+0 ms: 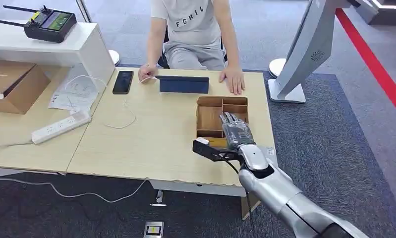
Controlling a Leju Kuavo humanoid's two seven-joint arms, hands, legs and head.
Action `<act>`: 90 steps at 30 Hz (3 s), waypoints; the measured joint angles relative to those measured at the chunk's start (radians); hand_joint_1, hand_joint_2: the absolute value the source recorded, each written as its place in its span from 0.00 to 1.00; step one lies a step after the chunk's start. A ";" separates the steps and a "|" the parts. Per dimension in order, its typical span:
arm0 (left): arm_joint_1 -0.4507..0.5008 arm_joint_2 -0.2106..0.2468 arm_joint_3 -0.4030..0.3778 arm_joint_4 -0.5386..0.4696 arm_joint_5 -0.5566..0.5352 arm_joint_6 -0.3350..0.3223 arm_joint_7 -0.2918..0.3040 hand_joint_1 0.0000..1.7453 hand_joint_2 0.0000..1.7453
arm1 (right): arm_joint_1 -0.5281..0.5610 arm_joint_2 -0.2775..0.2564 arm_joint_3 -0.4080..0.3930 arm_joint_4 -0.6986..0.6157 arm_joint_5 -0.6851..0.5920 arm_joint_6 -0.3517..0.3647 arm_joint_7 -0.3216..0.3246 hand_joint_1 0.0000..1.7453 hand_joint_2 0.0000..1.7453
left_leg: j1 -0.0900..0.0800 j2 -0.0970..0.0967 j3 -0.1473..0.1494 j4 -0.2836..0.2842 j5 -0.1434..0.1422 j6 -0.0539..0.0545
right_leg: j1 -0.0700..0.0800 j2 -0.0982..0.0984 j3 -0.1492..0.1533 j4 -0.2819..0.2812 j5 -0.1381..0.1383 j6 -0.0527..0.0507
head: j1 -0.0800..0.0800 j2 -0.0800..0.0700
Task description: Pass the card to the sensor for recognition and then transmit it.
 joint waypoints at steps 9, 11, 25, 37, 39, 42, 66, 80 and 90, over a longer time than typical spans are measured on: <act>0.000 0.013 0.000 0.000 0.006 0.003 0.003 0.00 0.00 | -0.022 -0.021 0.027 0.014 -0.013 0.003 0.041 0.00 1.00 | -0.001 0.000 0.000 0.000 0.000 0.000 | -0.001 0.000 0.000 0.000 0.000 0.000 | 0.000 0.000; 0.000 0.016 0.000 0.000 0.007 0.000 0.003 0.00 0.00 | -0.025 -0.032 0.033 0.014 -0.013 0.010 0.053 0.00 1.00 | -0.001 0.000 0.000 0.000 0.000 0.000 | -0.001 0.000 0.000 0.000 0.000 0.000 | 0.000 0.000; 0.000 0.027 0.000 0.000 0.020 0.003 0.004 0.00 0.00 | -0.029 -0.100 0.062 -0.022 -0.018 0.041 0.096 0.00 1.00 | -0.001 0.000 0.000 0.000 0.000 0.000 | -0.001 0.000 0.000 0.000 0.000 0.000 | 0.000 0.000; 0.000 0.027 0.000 0.000 0.034 0.010 0.005 0.00 0.00 | -0.028 -0.104 0.077 -0.048 -0.036 0.040 0.088 0.00 1.00 | -0.001 0.000 0.000 0.000 0.000 0.000 | -0.001 0.000 0.000 0.000 0.000 0.000 | 0.000 0.000; 0.000 0.027 0.000 0.000 0.035 0.010 0.005 0.00 0.00 | -0.029 -0.104 0.078 -0.055 -0.037 0.040 0.088 0.00 1.00 | -0.001 0.000 0.000 0.000 0.000 0.000 | -0.001 0.000 0.000 0.000 0.000 0.000 | 0.000 0.000; 0.000 0.027 0.000 -0.001 0.036 0.011 0.010 0.00 0.00 | -0.028 -0.104 0.080 -0.056 -0.045 0.048 0.090 0.00 1.00 | -0.001 0.000 0.000 0.000 0.000 0.000 | -0.001 0.000 0.000 0.000 0.000 0.000 | 0.000 0.000; 0.000 0.033 0.000 -0.001 0.053 0.018 0.010 0.00 0.00 | -0.027 -0.112 0.120 -0.070 -0.057 0.055 0.137 1.00 1.00 | -0.001 0.000 0.000 0.000 0.000 0.000 | -0.001 0.000 0.000 0.000 0.000 0.000 | 0.000 0.000; 0.000 0.034 0.000 -0.001 0.056 0.017 0.011 0.00 0.00 | -0.030 -0.134 0.120 -0.069 -0.023 0.050 0.137 1.00 1.00 | -0.001 0.000 0.000 0.000 0.000 0.000 | -0.001 0.000 0.000 0.000 0.000 0.000 | 0.000 0.000; 0.000 0.035 0.000 -0.003 0.056 0.016 0.018 0.00 0.00 | -0.029 -0.150 0.120 -0.070 -0.024 0.055 0.137 1.00 1.00 | -0.001 0.000 0.000 0.000 0.000 0.000 | -0.001 0.000 0.000 0.000 0.000 0.000 | 0.000 0.000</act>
